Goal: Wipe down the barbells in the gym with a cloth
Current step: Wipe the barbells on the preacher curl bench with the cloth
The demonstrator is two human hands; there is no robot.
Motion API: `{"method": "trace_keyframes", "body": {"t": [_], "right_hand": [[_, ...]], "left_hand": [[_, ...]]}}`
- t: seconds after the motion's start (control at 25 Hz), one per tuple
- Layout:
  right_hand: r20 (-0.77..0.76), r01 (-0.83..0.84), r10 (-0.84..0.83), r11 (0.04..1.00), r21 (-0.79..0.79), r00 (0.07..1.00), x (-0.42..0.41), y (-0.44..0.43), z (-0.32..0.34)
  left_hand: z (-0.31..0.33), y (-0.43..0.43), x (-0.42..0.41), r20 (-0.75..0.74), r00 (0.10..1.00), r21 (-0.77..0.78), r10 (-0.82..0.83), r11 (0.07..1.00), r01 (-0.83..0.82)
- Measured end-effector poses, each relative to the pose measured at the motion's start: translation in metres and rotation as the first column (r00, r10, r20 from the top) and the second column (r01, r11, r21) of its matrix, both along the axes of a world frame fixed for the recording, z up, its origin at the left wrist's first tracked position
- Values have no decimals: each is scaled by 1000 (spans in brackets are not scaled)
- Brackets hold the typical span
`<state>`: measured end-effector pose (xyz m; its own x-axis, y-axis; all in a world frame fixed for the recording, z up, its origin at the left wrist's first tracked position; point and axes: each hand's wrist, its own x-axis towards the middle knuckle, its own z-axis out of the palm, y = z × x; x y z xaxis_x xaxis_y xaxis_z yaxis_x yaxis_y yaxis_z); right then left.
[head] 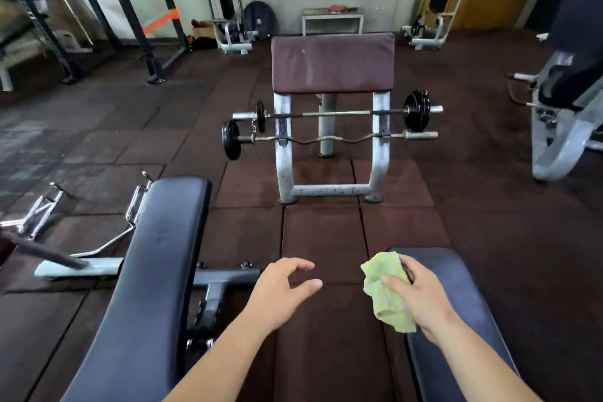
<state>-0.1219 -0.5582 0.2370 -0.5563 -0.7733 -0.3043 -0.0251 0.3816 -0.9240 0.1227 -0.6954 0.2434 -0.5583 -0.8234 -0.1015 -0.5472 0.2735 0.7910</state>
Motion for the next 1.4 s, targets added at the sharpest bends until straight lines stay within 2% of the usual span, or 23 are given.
{"method": "trace_keyframes", "body": {"t": [0.2,0.4,0.68,0.96,1.24,1.4], "right_hand": [[-8,-6,6,998,-55,1000,-71,-104,30],[29,33,-31,996,-80,999,-99,-201,33],[11,213,-212,976,-50,977,-134,-341,20],[44,339,-336,938,-79,941,-169,-458,16],[40,269,-267,961,-59,963,-264,-580,-19],[54,199,-196,979,-53,979,-326,-664,-34]], "left_hand": [[31,-85,-56,-3,998,-37,55,998,-55],[27,-181,-82,-22,997,-35,76,996,-77],[14,-369,-126,-84,996,1,-19,1000,19],[20,-517,-169,-110,991,2,-72,997,73],[-7,-626,-261,-70,997,21,-41,999,42],[-16,-687,-320,-44,998,17,50,999,-49]]}}
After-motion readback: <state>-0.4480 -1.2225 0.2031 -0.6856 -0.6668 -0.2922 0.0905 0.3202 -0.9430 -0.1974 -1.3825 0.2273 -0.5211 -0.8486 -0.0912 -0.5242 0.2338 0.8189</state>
